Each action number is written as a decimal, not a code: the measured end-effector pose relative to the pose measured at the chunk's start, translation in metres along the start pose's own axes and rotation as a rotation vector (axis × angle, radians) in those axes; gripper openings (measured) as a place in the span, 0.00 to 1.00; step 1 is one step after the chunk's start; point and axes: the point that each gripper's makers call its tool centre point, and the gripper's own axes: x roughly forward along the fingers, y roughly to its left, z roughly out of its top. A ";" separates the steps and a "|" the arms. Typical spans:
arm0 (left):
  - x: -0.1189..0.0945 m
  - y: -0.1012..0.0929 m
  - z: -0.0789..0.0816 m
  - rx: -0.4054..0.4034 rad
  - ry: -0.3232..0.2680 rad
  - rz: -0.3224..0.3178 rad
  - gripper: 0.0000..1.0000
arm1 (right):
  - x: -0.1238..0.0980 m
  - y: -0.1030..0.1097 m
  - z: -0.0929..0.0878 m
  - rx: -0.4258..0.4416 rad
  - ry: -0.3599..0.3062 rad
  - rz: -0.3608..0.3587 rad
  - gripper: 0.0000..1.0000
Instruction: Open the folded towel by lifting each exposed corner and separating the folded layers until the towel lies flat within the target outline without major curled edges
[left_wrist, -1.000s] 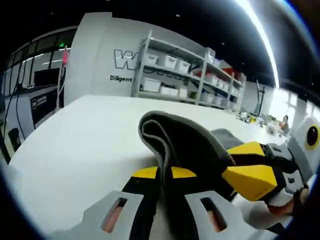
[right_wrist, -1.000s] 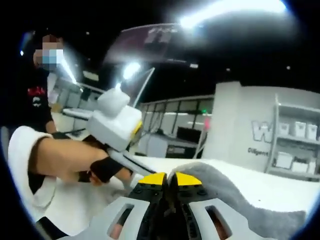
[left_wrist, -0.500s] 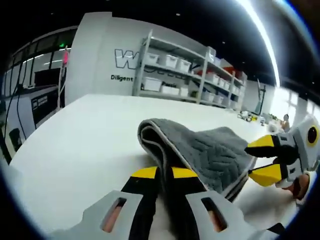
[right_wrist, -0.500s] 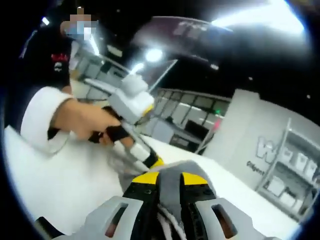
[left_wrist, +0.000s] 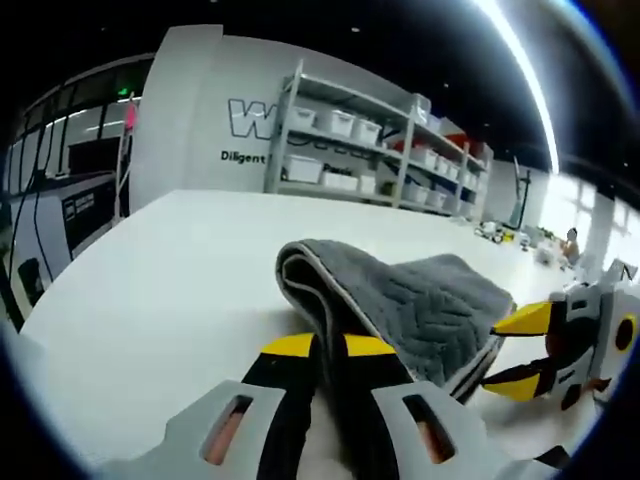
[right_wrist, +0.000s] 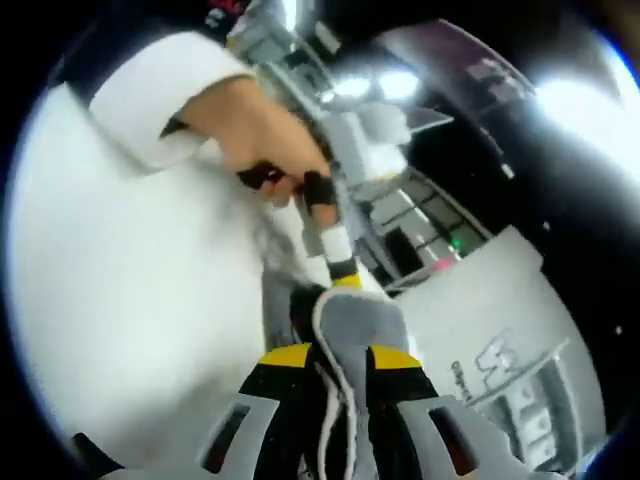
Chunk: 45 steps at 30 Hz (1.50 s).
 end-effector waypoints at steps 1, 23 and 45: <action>0.000 0.000 0.000 0.004 0.001 0.001 0.08 | 0.000 0.002 0.000 -0.021 0.004 0.002 0.15; 0.003 0.003 0.001 0.022 0.011 0.008 0.08 | 0.019 0.006 -0.001 0.074 0.048 -0.004 0.00; 0.007 0.024 0.011 0.026 0.005 0.024 0.11 | 0.025 0.028 -0.003 0.417 0.010 0.110 0.00</action>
